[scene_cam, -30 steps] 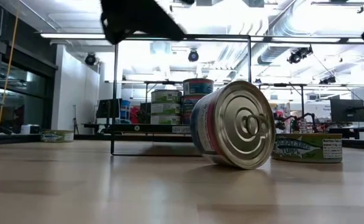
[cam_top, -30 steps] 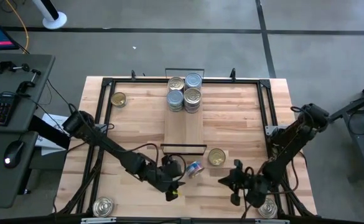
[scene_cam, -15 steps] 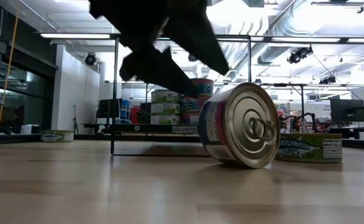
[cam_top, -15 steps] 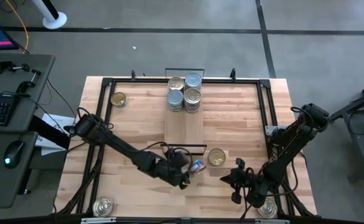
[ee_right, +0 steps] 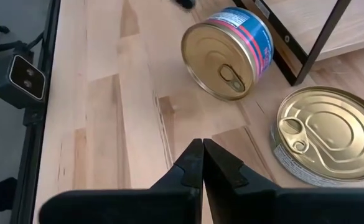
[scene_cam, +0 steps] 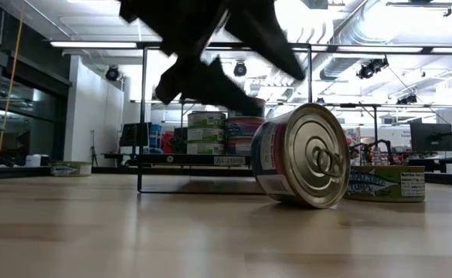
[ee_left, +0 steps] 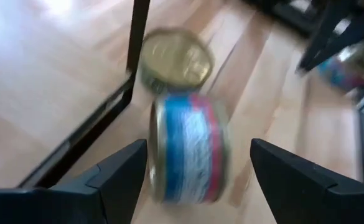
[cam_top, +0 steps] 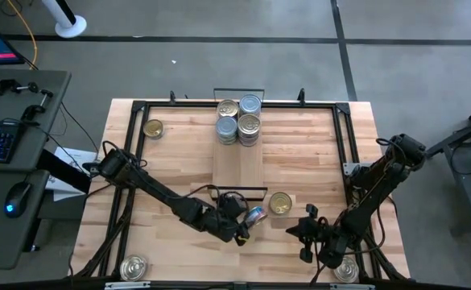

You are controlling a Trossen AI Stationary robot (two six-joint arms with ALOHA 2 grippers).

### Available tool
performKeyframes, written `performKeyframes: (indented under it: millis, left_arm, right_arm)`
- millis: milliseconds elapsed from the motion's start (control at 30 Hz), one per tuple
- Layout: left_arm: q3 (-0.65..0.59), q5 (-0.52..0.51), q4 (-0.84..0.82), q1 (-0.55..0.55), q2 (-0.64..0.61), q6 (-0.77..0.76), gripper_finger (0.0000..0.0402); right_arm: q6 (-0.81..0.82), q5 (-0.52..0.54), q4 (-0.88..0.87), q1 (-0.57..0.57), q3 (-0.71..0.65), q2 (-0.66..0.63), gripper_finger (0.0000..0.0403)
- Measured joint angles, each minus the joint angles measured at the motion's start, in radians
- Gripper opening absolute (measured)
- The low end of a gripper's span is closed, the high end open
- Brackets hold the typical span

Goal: Stack canned seafood by type on shelf
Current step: Stack the pink and blue tuna can on top of the pink and blue tuna can on the shelf

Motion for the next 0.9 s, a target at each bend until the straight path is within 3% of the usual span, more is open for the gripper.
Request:
performKeyframes:
  millis: [900]
  left_arm:
    - [-0.002, 0.027, 0.095, 0.008, 0.121, 0.028, 0.028]
  right_arm:
    - [0.017, 0.005, -0.001, -0.016, 0.0, 0.001, 0.0]
